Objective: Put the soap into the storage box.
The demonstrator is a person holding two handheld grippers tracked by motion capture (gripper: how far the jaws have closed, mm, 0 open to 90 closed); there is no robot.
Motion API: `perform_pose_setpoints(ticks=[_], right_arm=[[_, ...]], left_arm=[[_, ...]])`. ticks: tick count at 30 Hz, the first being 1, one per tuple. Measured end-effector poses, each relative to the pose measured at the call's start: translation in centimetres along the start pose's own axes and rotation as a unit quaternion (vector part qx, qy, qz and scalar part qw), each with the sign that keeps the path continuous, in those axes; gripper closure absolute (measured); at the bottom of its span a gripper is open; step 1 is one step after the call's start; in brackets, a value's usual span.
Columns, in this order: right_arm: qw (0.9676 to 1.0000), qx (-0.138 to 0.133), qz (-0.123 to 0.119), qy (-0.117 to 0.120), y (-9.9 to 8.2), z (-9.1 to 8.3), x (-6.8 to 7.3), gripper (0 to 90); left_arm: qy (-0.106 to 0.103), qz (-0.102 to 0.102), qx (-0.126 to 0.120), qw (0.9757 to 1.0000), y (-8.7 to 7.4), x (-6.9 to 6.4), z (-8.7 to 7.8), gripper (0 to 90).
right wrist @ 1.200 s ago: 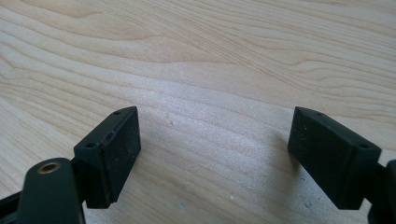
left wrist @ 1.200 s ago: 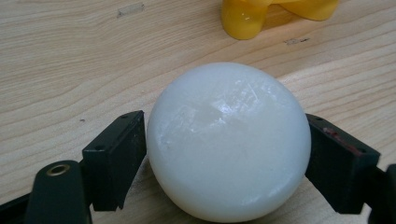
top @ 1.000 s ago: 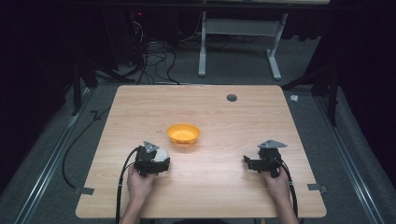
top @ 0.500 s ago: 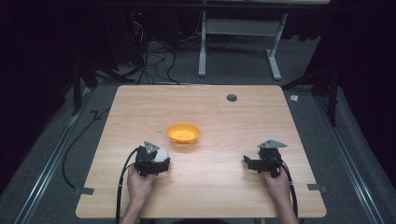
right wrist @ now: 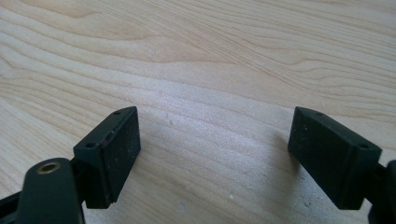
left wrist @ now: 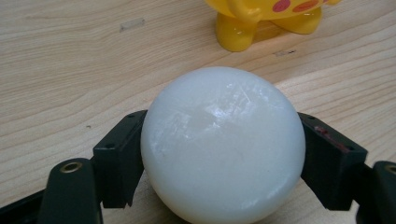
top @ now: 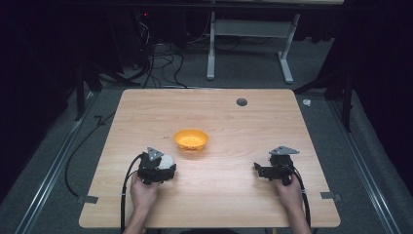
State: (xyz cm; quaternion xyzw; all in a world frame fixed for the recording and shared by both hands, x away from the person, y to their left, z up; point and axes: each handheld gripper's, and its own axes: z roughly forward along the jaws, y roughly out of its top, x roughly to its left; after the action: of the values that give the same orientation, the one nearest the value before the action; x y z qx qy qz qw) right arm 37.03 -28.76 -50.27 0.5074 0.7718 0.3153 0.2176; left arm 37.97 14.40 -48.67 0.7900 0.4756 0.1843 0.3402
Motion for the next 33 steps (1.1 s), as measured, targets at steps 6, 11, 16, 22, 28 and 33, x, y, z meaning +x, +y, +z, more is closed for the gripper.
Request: perform_pose_setpoints(ticks=[6,11,16,22,28,33], right_arm=[[1.0000,0.000,0.001,0.000,0.0,0.0,0.0,17.7],[1.0000,0.000,0.000,0.000,0.0,0.0,0.0,17.7],[1.0000,0.000,0.000,0.000,0.0,0.0,0.0,17.7],[1.0000,0.000,0.000,0.000,0.0,0.0,0.0,17.7],[1.0000,0.000,0.000,0.000,0.0,0.0,0.0,17.7],[1.0000,0.000,0.000,0.000,0.0,0.0,0.0,17.7]], left_arm=[[-0.006,-0.001,-0.005,1.0000,0.1,-0.1,-0.8,24.4],[-0.007,0.007,-0.011,0.9999,0.5,-0.4,-1.5,24.4],[-0.011,0.013,-0.012,0.9998,1.0,-0.6,-2.0,24.5],[-0.019,0.008,-0.012,0.9997,1.0,-0.6,-2.0,24.5],[-0.022,0.011,-0.012,0.9996,1.4,-0.6,-2.5,24.5],[-0.024,0.022,-0.015,0.9994,2.0,-0.9,-2.8,24.5]])
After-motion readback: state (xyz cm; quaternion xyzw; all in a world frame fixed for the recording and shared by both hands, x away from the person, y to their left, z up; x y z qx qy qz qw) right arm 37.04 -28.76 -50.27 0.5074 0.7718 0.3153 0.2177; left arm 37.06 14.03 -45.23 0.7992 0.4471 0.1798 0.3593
